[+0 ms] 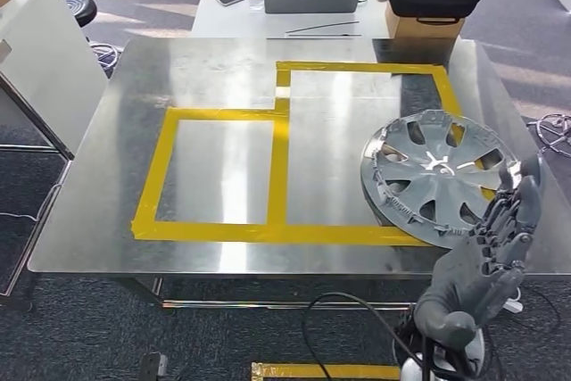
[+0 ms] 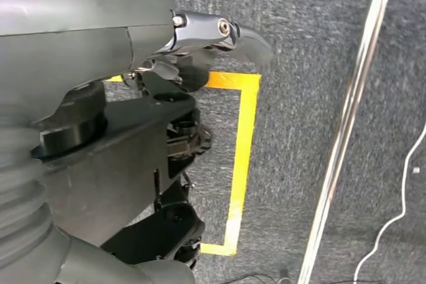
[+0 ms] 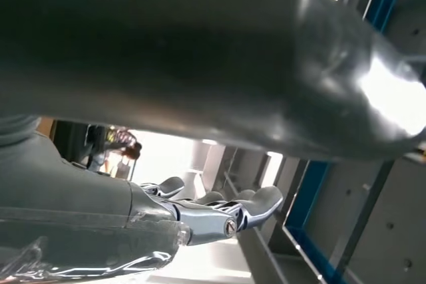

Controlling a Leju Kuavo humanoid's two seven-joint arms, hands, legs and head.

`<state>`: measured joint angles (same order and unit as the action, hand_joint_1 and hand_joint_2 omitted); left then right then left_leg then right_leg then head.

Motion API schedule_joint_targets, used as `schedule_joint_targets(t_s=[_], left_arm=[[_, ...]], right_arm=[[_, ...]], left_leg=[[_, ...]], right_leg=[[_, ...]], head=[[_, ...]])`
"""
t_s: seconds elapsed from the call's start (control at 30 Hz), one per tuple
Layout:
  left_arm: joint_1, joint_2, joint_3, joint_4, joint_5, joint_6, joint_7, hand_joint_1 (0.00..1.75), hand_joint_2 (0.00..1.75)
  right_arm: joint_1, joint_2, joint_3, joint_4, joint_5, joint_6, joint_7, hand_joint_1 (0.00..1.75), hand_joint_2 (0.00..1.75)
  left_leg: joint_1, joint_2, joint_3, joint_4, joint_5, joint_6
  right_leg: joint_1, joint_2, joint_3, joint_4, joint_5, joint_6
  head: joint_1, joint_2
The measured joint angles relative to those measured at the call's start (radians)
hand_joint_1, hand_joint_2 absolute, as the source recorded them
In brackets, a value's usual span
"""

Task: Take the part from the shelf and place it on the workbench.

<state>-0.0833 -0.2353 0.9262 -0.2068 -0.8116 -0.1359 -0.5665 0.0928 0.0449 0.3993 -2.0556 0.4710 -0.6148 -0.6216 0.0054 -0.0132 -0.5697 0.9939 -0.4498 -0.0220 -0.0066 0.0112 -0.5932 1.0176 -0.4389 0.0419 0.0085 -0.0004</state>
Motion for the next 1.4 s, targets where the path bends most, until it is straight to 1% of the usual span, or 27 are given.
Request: schedule_joint_targets(t_s=[0.07, 0.13, 0.2, 0.23, 0.27, 0.3, 0.37, 0.43, 0.53, 0.6, 0.63, 0.7, 0.73, 0.77, 0.8, 0.87, 0.9, 0.97, 1.07, 1.1, 1.13, 1.2, 1.23, 1.27, 1.3, 1.37, 1.4], left_arm=[[0.002, 0.0, 0.006, 0.0, 0.004, -0.004, 0.0, 0.0, 0.87], [0.003, 0.0, 0.009, 0.0, 0.01, -0.009, 0.001, 0.0, 0.0], [0.005, 0.0, 0.014, 0.0, 0.017, -0.023, 0.002, 0.0, 0.0], [0.007, 0.0, 0.018, 0.0, 0.02, -0.032, 0.002, 0.0, 0.0], [0.008, 0.0, 0.022, 0.0, 0.022, -0.04, 0.002, 0.0, 0.0], [0.009, 0.0, 0.025, 0.0, 0.024, -0.044, 0.001, 0.0, 0.0], [0.009, 0.0, 0.031, 0.0, 0.024, -0.046, 0.001, 0.0, 0.0], [0.01, 0.0, 0.033, 0.0, 0.025, -0.043, 0.001, 0.0, 0.0], [0.01, 0.0, 0.035, 0.0, 0.027, -0.036, 0.002, 0.0, 0.0], [0.009, -0.001, 0.037, 0.0, 0.029, -0.027, 0.004, 0.0, 0.0], [0.009, -0.001, 0.038, 0.0, 0.029, -0.023, 0.005, 0.0, 0.0], [0.01, -0.002, 0.04, 0.0, 0.03, -0.016, 0.005, 0.0, 0.0], [0.011, -0.002, 0.041, 0.0, 0.03, -0.014, 0.006, 0.0, 0.0], [0.012, -0.002, 0.042, 0.0, 0.03, -0.012, 0.006, 0.0, 0.0], [0.012, -0.002, 0.045, 0.0, 0.03, -0.011, 0.007, 0.0, 0.0], [0.012, -0.002, 0.05, 0.0, 0.03, -0.009, 0.007, 0.0, 0.0], [0.011, -0.002, 0.052, 0.0, 0.03, -0.008, 0.006, 0.0, 0.0], [0.01, -0.005, 0.054, 0.0, 0.033, -0.008, -0.002, 0.0, 0.0], [0.011, -0.007, 0.058, 0.0, 0.04, -0.012, -0.02, 0.0, 0.0], [0.012, -0.007, 0.058, 0.0, 0.041, -0.015, -0.022, 0.0, 0.0], [0.012, -0.007, 0.059, 0.0, 0.042, -0.018, -0.023, 0.0, 0.0], [0.012, -0.007, 0.06, 0.0, 0.041, -0.023, -0.024, 0.0, 0.0], [0.013, -0.007, 0.06, 0.0, 0.04, -0.025, -0.023, 0.0, 0.0], [0.013, -0.007, 0.061, 0.0, 0.039, -0.025, -0.023, 0.0, 0.0], [0.014, -0.007, 0.061, 0.0, 0.037, -0.025, -0.022, 0.0, 0.0], [0.014, -0.007, 0.061, 0.0, 0.036, -0.025, -0.019, 0.0, 0.0], [0.013, -0.006, 0.061, 0.0, 0.036, -0.025, -0.019, 0.0, 0.0]], right_arm=[[0.027, 0.0, 0.014, -0.028, 0.001, -0.003, -0.011, 0.0, 0.0], [0.052, 0.0, 0.031, -0.052, 0.004, -0.007, -0.026, 0.0, 0.0], [0.082, 0.0, 0.052, -0.067, 0.01, -0.018, -0.039, 0.0, 0.0], [0.096, 0.0, 0.061, -0.072, 0.014, -0.025, -0.043, 0.0, 0.0], [0.107, 0.0, 0.068, -0.074, 0.019, -0.033, -0.043, 0.0, 0.0], [0.115, 0.0, 0.072, -0.075, 0.023, -0.041, -0.041, 0.0, 0.0], [0.126, 0.0, 0.078, -0.077, 0.032, -0.054, -0.034, 0.0, 0.0], [0.135, 0.0, 0.081, -0.078, 0.041, -0.061, -0.023, 0.0, 0.0], [0.142, 0.0, 0.083, -0.078, 0.053, -0.064, -0.006, 0.0, 0.0], [0.143, 0.0, 0.085, -0.078, 0.06, -0.064, 0.004, 0.0, 0.0], [0.143, 0.0, 0.087, -0.078, 0.063, -0.064, 0.008, 0.0, 0.0], [0.144, 0.0, 0.088, -0.077, 0.067, -0.064, 0.014, 0.0, 0.0], [0.144, 0.0, 0.09, -0.076, 0.069, -0.064, 0.016, 0.0, 0.0], [0.144, 0.0, 0.091, -0.075, 0.07, -0.064, 0.017, 0.0, 0.0], [0.144, 0.0, 0.093, -0.074, 0.07, -0.064, 0.018, 0.0, 0.0], [0.144, 0.0, 0.096, -0.073, 0.07, -0.064, 0.02, 0.0, 0.0], [0.144, 0.0, 0.096, -0.073, 0.07, -0.064, 0.021, 0.0, 0.0], [0.144, 0.0, 0.098, -0.073, 0.07, -0.064, 0.025, 0.0, 0.0], [0.146, 0.0, 0.103, -0.072, 0.07, -0.064, 0.034, 0.0, 0.0], [0.147, 0.0, 0.104, -0.072, 0.07, -0.064, 0.037, 0.0, 0.0], [0.148, 0.0, 0.105, -0.072, 0.069, -0.064, 0.039, 0.0, 0.0], [0.149, 0.0, 0.106, -0.071, 0.069, -0.064, 0.04, 0.0, 0.0], [0.15, 0.0, 0.107, -0.07, 0.069, -0.064, 0.041, 0.0, 0.0], [0.151, 0.0, 0.108, -0.069, 0.069, -0.064, 0.041, 0.0, 0.0], [0.152, 0.0, 0.109, -0.069, 0.069, -0.064, 0.041, 0.0, 0.0], [0.152, 0.0, 0.11, -0.068, 0.069, -0.064, 0.041, 0.0, 0.0], [0.151, 0.0, 0.11, -0.068, 0.069, -0.064, 0.041, 0.0, 0.0]], left_leg=[[0.001, 0.001, 0.001, -0.003, 0.004, 0.014], [0.004, 0.001, 0.002, -0.005, 0.007, 0.023], [0.003, 0.002, 0.002, -0.005, 0.006, 0.026], [0.003, 0.002, 0.002, -0.004, 0.005, 0.027], [0.002, 0.002, 0.003, -0.004, 0.005, 0.027], [0.003, 0.002, 0.005, -0.004, 0.005, 0.026], [0.002, 0.001, 0.008, -0.003, 0.002, 0.022], [-0.002, 0.001, 0.009, -0.001, 0.001, 0.013], [-0.002, 0.001, 0.008, -0.004, 0.003, -0.004], [0.0, 0.002, -0.007, 0.03, -0.024, -0.015], [0.0, 0.002, -0.029, 0.078, -0.054, -0.02], [0.001, 0.003, -0.095, 0.218, -0.123, -0.026], [0.001, 0.003, -0.12, 0.27, -0.139, -0.027], [0.001, 0.003, -0.129, 0.291, -0.137, -0.027], [0.001, 0.003, -0.118, 0.268, -0.113, -0.026], [0.002, 0.004, -0.052, 0.139, -0.042, -0.024], [0.002, 0.003, -0.018, 0.071, -0.019, -0.021], [0.002, 0.002, 0.013, 0.004, -0.006, -0.012], [0.001, 0.001, 0.013, -0.004, -0.004, 0.008], [0.003, 0.001, 0.013, -0.005, -0.003, 0.015], [0.004, 0.002, 0.014, -0.006, -0.001, 0.019], [0.003, 0.003, 0.013, -0.006, -0.002, 0.024], [0.003, 0.004, 0.013, -0.006, -0.002, 0.025], [0.002, 0.004, 0.014, -0.006, -0.002, 0.025], [0.003, 0.003, 0.016, -0.005, -0.003, 0.025], [0.003, 0.002, 0.021, -0.005, -0.006, 0.022], [0.001, 0.001, 0.023, -0.003, -0.009, 0.018]], right_leg=[[-0.002, -0.002, -0.006, 0.013, -0.013, 0.011], [-0.003, -0.004, -0.044, 0.099, -0.067, 0.019], [-0.003, -0.004, -0.104, 0.235, -0.131, 0.023], [-0.003, -0.004, -0.123, 0.278, -0.143, 0.024], [-0.003, -0.004, -0.124, 0.284, -0.136, 0.024], [-0.003, -0.004, -0.104, 0.248, -0.111, 0.022], [-0.003, -0.006, -0.028, 0.106, -0.05, 0.018], [-0.002, -0.004, 0.021, 0.014, -0.024, 0.011], [0.0, -0.001, 0.023, 0.003, -0.021, -0.005], [-0.003, -0.002, 0.023, -0.001, -0.017, -0.017], [-0.005, -0.003, 0.023, -0.002, -0.016, -0.022], [-0.004, -0.005, 0.02, -0.002, -0.016, -0.026], [-0.004, -0.005, 0.02, -0.002, -0.016, -0.027], [-0.004, -0.005, 0.02, -0.002, -0.015, -0.027], [-0.004, -0.005, 0.021, -0.002, -0.015, -0.027], [-0.005, -0.003, 0.024, -0.002, -0.016, -0.024], [-0.003, -0.002, 0.024, 0.0, -0.018, -0.02], [0.002, 0.0, 0.022, 0.001, -0.018, -0.009], [0.0, -0.001, 0.018, 0.002, -0.021, 0.006], [-0.001, -0.002, 0.009, 0.022, -0.036, 0.011], [-0.001, -0.003, -0.012, 0.066, -0.062, 0.016], [-0.002, -0.004, -0.075, 0.205, -0.129, 0.021], [-0.002, -0.004, -0.104, 0.265, -0.149, 0.022], [-0.002, -0.004, -0.118, 0.292, -0.151, 0.022], [-0.002, -0.004, -0.112, 0.278, -0.132, 0.022], [-0.003, -0.005, -0.05, 0.149, -0.062, 0.019], [-0.003, -0.005, -0.015, 0.08, -0.037, 0.016]], head=[[0.002, 0.0], [0.006, 0.0], [0.01, 0.0], [0.01, 0.0], [0.011, 0.0], [0.011, 0.0], [0.012, 0.0], [0.012, 0.0], [0.011, 0.0], [0.009, 0.0], [0.007, 0.0], [0.004, 0.0], [0.004, 0.0], [0.004, 0.0], [0.004, 0.0], [0.003, 0.0], [0.002, 0.0], [0.002, 0.0], [0.005, 0.0], [0.008, 0.0], [0.01, 0.0], [0.015, 0.0], [0.015, 0.0], [0.016, 0.0], [0.016, 0.0], [0.016, 0.0], [0.016, 0.0]])
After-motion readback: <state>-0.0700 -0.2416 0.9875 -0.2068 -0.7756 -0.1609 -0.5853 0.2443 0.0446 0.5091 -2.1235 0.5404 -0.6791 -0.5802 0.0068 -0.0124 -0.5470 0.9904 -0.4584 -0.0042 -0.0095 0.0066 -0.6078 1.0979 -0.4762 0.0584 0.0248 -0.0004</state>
